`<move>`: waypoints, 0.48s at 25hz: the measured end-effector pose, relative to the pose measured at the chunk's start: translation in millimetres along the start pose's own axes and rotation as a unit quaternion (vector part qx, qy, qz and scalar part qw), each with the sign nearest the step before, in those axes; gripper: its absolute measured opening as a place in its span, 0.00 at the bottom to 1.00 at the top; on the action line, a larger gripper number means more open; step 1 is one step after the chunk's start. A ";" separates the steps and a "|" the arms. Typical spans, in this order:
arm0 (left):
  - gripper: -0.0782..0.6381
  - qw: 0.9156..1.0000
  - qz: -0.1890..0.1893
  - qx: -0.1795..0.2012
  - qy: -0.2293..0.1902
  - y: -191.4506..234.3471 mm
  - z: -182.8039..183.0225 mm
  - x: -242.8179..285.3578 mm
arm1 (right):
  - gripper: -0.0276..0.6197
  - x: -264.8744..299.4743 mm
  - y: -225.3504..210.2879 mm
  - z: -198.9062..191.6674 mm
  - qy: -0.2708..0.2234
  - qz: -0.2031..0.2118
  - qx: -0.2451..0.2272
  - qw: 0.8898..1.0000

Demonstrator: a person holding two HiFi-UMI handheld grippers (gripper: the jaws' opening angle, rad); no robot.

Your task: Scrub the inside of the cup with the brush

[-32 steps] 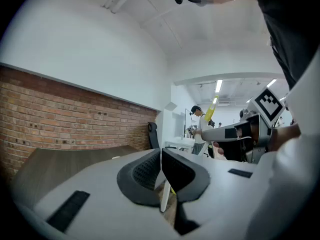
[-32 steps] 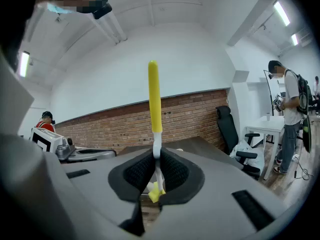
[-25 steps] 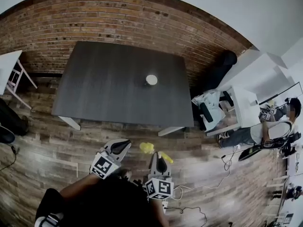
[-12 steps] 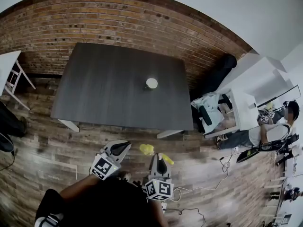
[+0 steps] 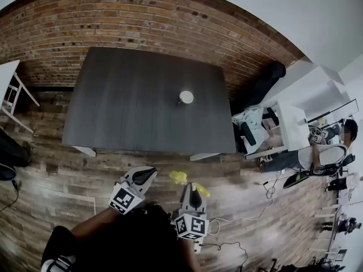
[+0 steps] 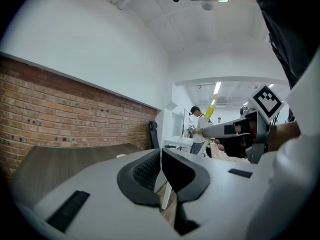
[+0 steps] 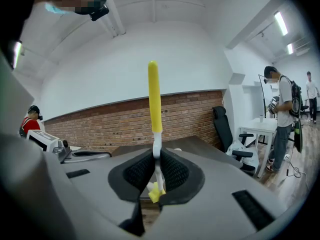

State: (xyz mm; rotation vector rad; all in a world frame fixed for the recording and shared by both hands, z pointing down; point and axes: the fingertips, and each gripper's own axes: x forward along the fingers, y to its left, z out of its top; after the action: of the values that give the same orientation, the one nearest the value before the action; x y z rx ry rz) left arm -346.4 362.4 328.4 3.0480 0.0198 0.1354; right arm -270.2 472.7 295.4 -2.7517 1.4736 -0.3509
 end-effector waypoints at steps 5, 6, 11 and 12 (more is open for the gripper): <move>0.16 1.000 -0.009 -0.001 0.005 15.0 -9.1 0.0 | 0.12 11.2 7.1 -3.4 -0.002 -0.011 0.004 1.000; 0.16 1.000 -0.009 -0.003 0.006 16.3 -10.0 1.0 | 0.12 13.7 6.3 -3.4 -0.002 -0.012 0.005 1.000; 0.16 1.000 -0.006 -0.004 0.012 28.4 -12.1 20.1 | 0.12 39.9 -3.8 -3.7 0.001 -0.003 0.007 1.000; 0.16 1.000 -0.004 -0.003 0.012 30.7 -12.4 26.9 | 0.12 47.0 -8.1 -3.8 0.001 0.000 0.007 1.000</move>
State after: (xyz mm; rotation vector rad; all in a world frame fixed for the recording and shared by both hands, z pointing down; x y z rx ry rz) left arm -320.4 333.4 345.9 3.0391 0.0339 0.1709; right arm -239.2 439.0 309.1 -2.7411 1.4653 -0.3627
